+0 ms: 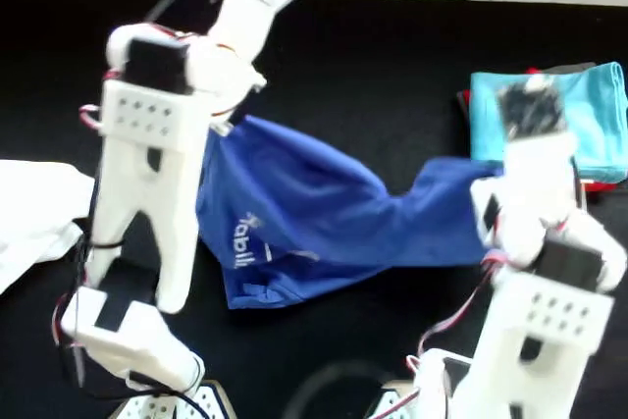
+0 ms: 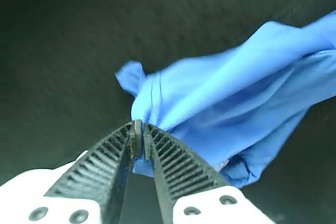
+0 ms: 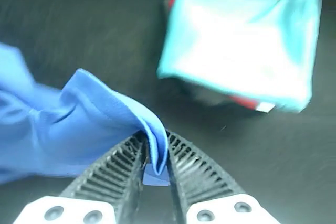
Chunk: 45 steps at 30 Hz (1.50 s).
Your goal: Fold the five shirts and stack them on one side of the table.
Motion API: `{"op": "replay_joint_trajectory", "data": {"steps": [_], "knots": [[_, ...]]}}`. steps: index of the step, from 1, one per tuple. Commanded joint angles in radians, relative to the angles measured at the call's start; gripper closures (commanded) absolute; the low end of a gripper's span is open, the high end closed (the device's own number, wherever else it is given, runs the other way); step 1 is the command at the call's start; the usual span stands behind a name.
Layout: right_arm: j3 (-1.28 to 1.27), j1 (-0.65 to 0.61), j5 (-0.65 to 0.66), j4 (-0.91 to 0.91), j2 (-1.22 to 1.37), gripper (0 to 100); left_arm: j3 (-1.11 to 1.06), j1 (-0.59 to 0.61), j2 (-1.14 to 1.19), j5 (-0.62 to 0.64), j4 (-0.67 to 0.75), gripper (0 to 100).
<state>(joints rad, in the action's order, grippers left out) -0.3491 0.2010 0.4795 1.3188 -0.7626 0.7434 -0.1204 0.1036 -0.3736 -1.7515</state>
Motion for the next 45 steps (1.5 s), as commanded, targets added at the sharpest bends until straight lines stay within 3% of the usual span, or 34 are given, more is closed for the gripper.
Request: {"op": "replay_joint_trajectory", "data": {"steps": [1,11,17,24,32,35,38,45], "knots": [[0.352,0.018,0.002,0.045,0.166,99.3,0.065,0.018,-0.068,0.012,-0.003,99],[0.963,0.150,0.006,0.137,0.498,99.3,-0.305,0.050,-0.082,0.012,0.002,99],[0.980,0.179,0.008,0.271,0.579,99.3,-0.486,0.059,-0.071,0.006,0.000,99],[0.969,0.068,0.003,0.447,0.562,99.3,-0.653,0.005,-0.071,0.006,0.005,99],[0.479,0.002,0.008,0.412,0.300,99.3,-0.868,-0.002,-0.071,0.005,0.009,98],[0.211,-0.004,0.008,0.298,0.156,99.3,-0.954,0.001,-0.071,0.003,0.028,92],[-0.030,-0.004,0.008,0.193,0.015,99.3,-1.020,0.007,-0.077,-0.055,0.021,86],[-0.334,-0.008,0.008,0.120,-0.180,99.3,-1.023,0.045,-0.071,-0.133,0.083,86]]}}
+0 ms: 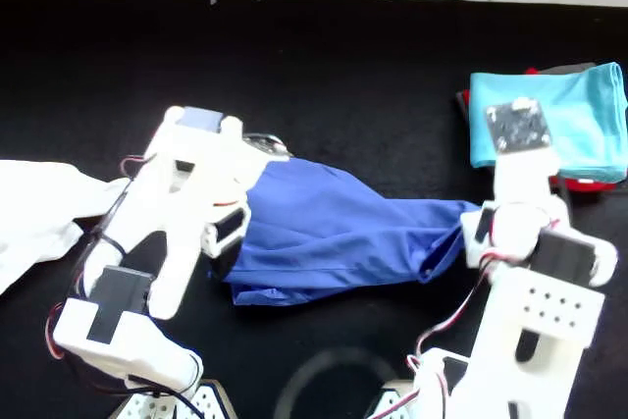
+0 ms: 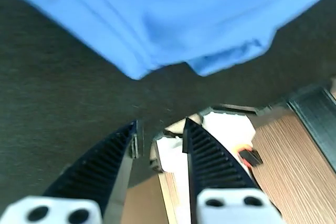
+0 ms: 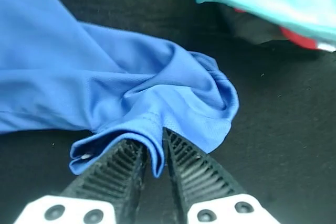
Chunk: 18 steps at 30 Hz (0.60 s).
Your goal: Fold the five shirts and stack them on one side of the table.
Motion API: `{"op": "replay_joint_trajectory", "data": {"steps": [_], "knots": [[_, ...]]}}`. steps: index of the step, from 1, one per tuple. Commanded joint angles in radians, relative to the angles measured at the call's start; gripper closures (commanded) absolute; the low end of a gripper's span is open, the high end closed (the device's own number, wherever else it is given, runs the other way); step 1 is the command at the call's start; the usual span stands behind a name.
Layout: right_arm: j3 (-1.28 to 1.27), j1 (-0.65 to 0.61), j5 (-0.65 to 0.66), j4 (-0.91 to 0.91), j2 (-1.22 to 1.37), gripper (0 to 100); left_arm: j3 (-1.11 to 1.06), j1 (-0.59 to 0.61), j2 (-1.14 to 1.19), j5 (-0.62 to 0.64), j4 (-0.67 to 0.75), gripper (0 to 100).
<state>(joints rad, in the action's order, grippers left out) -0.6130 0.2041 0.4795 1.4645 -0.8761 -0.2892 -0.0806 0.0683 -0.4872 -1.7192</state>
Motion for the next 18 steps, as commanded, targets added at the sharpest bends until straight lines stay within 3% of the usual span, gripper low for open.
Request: {"op": "replay_joint_trajectory", "data": {"steps": [1,6,18], "knots": [[-0.084,-0.013,0.008,-0.025,-0.079,99.3,0.010,0.005,-0.036,-0.020,0.106,86],[-0.104,-0.012,0.008,-0.021,-0.105,99.3,-0.067,0.002,-0.035,-0.021,0.345,86],[-0.099,-0.013,0.008,-0.025,-0.102,99.3,-0.252,0.048,-0.035,0.084,0.443,86]]}}
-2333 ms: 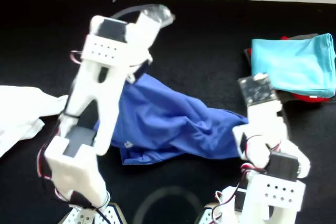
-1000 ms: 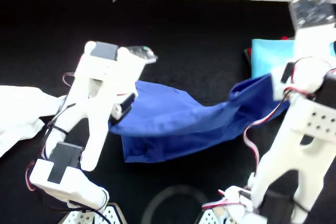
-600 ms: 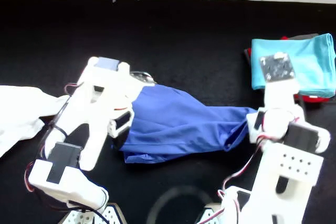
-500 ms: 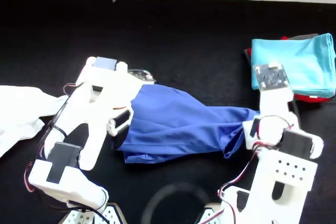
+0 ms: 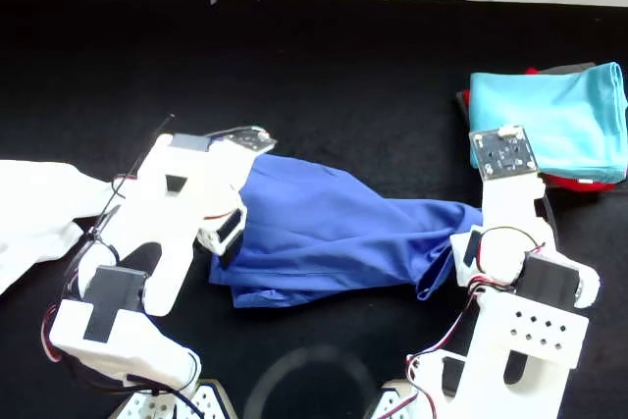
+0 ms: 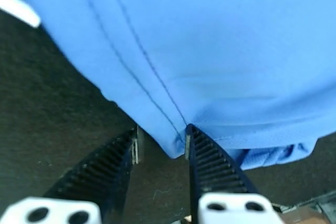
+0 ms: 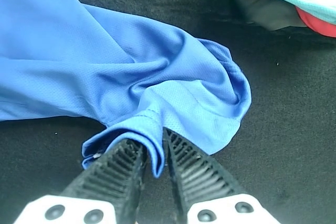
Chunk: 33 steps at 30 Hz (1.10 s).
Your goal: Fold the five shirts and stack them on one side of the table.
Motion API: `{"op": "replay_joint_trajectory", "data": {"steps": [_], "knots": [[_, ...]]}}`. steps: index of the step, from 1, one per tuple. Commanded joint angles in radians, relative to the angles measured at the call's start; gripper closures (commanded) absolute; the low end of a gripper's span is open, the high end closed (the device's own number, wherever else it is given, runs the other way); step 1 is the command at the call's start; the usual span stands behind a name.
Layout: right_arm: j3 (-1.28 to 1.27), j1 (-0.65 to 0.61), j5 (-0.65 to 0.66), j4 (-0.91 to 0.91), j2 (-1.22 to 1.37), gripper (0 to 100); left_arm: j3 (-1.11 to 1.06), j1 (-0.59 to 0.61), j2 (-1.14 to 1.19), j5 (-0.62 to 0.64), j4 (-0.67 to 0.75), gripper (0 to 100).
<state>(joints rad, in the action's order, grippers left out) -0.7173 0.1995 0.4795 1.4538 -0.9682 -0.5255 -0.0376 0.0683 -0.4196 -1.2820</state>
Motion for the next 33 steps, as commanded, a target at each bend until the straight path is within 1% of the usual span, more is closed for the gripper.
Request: {"op": "replay_joint_trajectory", "data": {"steps": [1,8,14,22,28,33], "knots": [[0.005,-0.008,0.009,-0.015,-0.010,99.3,-0.027,0.004,-0.035,0.021,0.006,86],[0.005,-0.008,0.009,-0.015,-0.008,99.3,-0.082,0.002,-0.038,0.021,0.005,86],[-0.001,-0.008,0.009,-0.015,-0.012,99.3,-0.047,0.002,-0.047,0.021,-0.120,86],[-0.001,-0.008,0.009,-0.015,-0.013,99.3,-0.051,-0.015,-0.045,0.018,-0.135,86],[-0.001,-0.008,0.009,-0.015,-0.013,99.3,0.062,-0.021,-0.047,0.021,-0.270,86],[-0.001,-0.008,0.009,-0.015,-0.013,99.3,0.119,-0.033,-0.044,0.023,-0.296,86]]}}
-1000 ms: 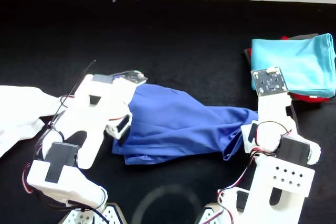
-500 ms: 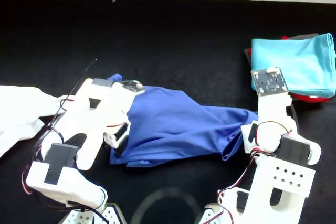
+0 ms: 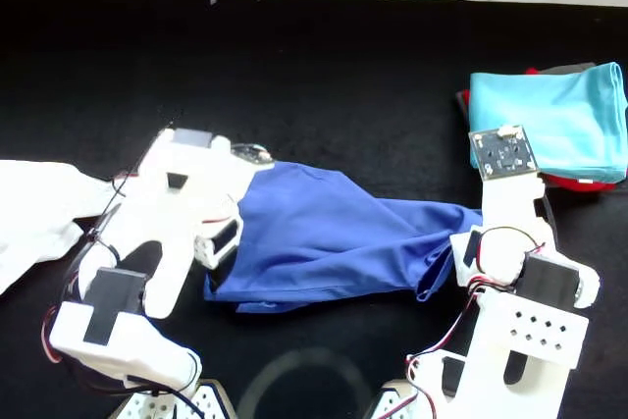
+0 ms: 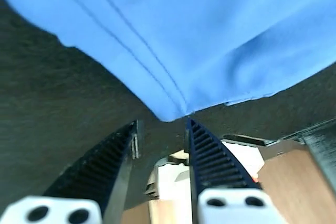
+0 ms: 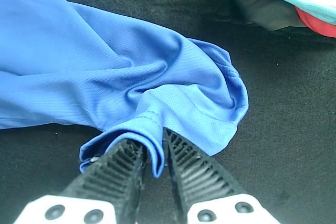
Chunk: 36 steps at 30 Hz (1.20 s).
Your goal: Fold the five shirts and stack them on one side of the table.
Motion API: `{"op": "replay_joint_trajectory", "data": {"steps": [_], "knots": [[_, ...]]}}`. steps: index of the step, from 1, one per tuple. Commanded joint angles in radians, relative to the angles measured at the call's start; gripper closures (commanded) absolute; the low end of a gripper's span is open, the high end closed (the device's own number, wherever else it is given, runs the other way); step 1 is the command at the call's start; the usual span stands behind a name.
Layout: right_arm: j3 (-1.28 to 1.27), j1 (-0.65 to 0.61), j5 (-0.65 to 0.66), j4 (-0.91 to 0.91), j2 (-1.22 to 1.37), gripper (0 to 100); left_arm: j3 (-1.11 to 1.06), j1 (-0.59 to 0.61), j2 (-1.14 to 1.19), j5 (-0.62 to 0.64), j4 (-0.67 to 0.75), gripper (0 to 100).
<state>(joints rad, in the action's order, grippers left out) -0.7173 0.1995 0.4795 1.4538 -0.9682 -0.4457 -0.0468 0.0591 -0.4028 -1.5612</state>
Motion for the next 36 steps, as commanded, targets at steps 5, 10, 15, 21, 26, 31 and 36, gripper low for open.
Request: {"op": "replay_joint_trajectory", "data": {"steps": [5,10,15,21,26,31,36], "knots": [[-0.001,-0.008,0.009,-0.015,-0.013,99.3,0.015,-0.031,-0.027,0.006,0.014,81],[-0.001,-0.010,0.009,-0.015,-0.013,99.3,-0.091,-0.030,-0.025,0.006,0.152,81],[-0.002,-0.010,0.009,-0.015,-0.013,99.3,-0.197,-0.027,-0.025,0.006,0.293,81],[-0.002,-0.010,0.009,-0.015,-0.013,99.3,-0.272,-0.027,-0.024,0.005,0.342,81],[-0.008,-0.010,0.000,-0.044,-0.013,99.3,-0.263,-0.036,-0.036,0.005,0.341,98],[-0.116,-0.008,0.000,-0.179,-0.007,99.3,-0.137,-0.064,-0.038,0.006,0.221,99],[-0.170,-0.002,-0.002,-0.317,-0.015,99.3,0.163,-0.058,-0.038,0.006,-0.002,99]]}}
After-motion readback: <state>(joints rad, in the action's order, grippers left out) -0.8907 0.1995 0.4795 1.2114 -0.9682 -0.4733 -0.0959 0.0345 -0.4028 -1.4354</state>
